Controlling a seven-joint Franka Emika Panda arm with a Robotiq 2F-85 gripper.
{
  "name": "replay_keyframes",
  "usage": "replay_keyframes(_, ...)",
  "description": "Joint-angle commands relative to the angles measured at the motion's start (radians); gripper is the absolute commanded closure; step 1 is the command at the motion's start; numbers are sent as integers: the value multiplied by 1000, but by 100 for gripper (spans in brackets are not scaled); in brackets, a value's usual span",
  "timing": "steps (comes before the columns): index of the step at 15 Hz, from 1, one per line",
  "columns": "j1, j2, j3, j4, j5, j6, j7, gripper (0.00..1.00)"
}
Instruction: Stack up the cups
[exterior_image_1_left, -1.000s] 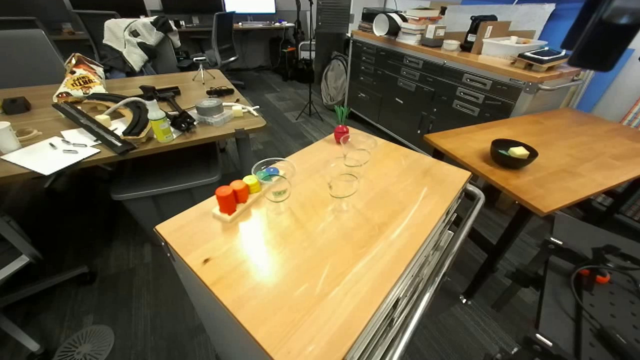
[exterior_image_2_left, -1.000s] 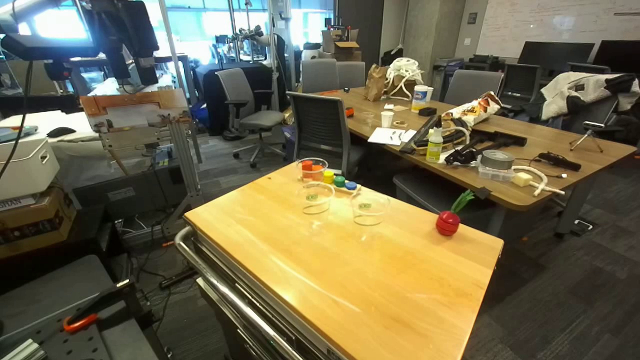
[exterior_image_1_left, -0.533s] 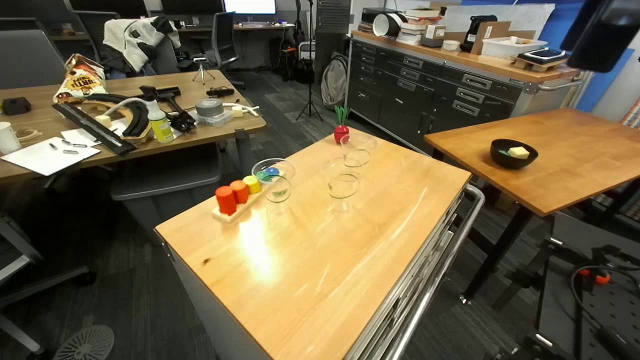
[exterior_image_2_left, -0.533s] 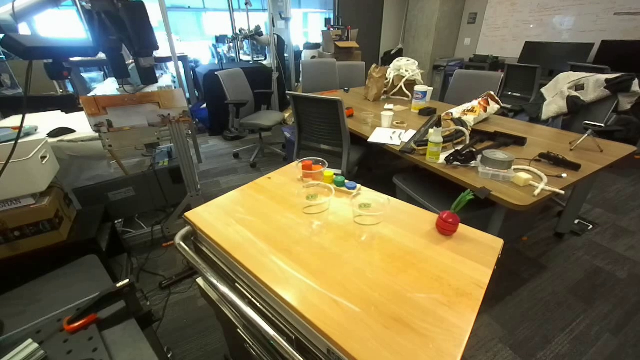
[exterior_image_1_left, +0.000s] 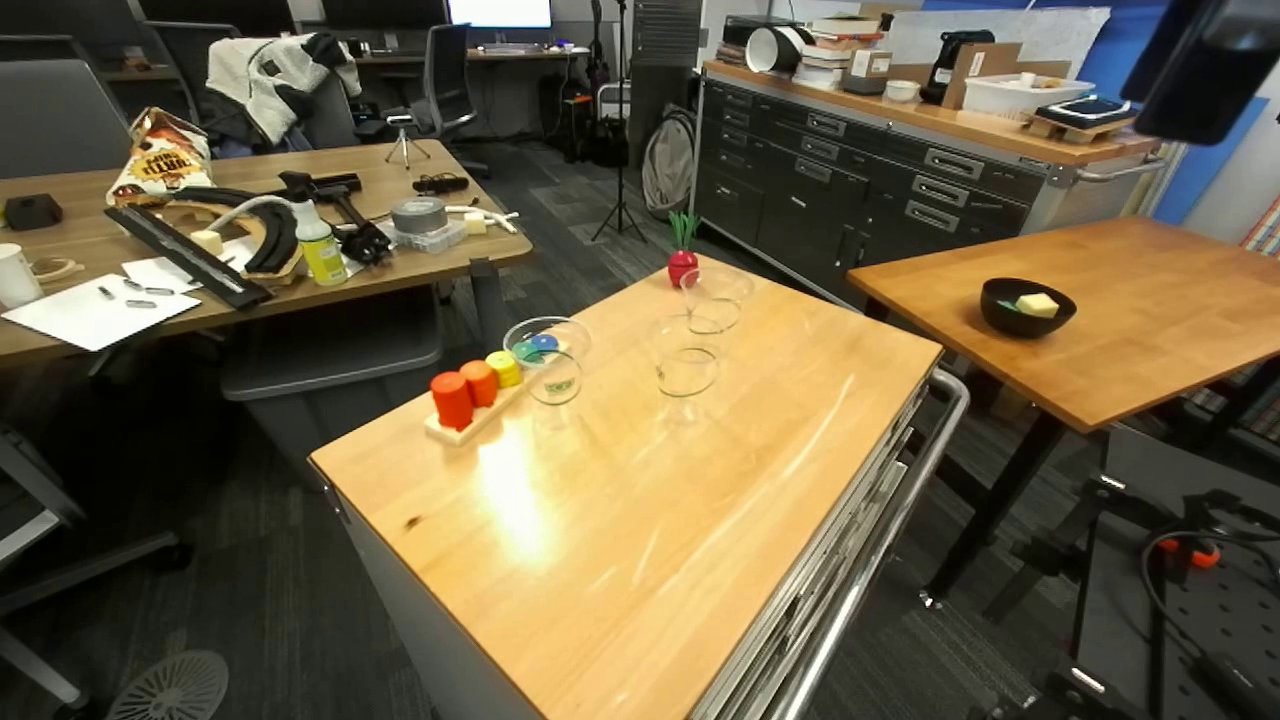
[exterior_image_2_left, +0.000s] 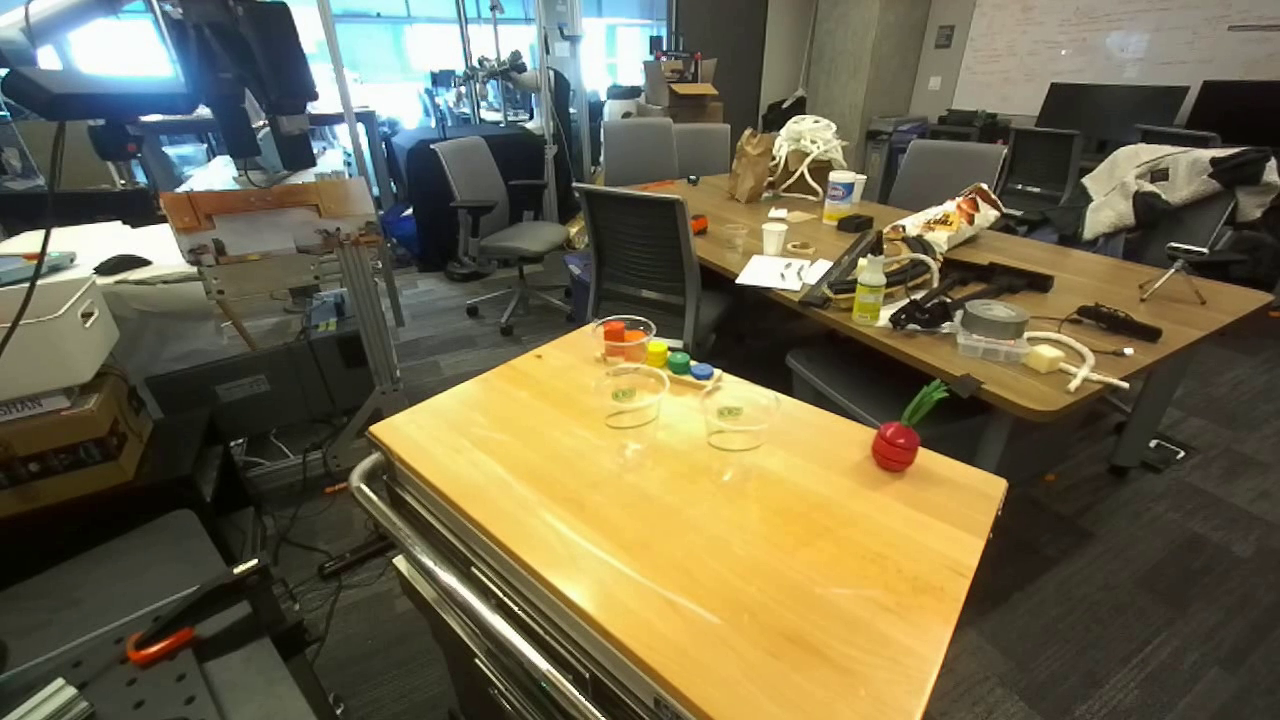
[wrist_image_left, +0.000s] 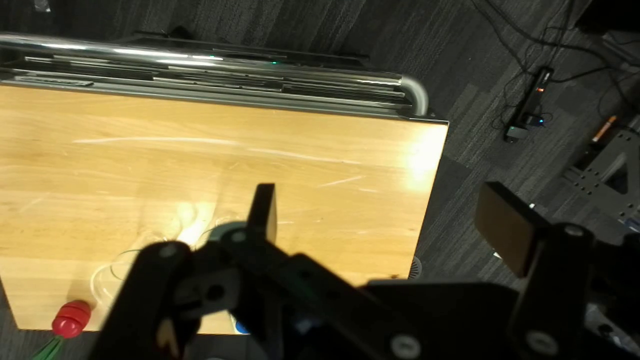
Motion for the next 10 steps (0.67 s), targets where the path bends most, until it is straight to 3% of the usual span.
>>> replay_keyframes(1, 4, 1, -3, 2, -2, -2, 2, 0)
replay_keyframes(5, 4, 1, -3, 2, -2, -2, 2, 0)
replay_keyframes(10, -31, 34, -15, 27, -44, 90, 2, 0)
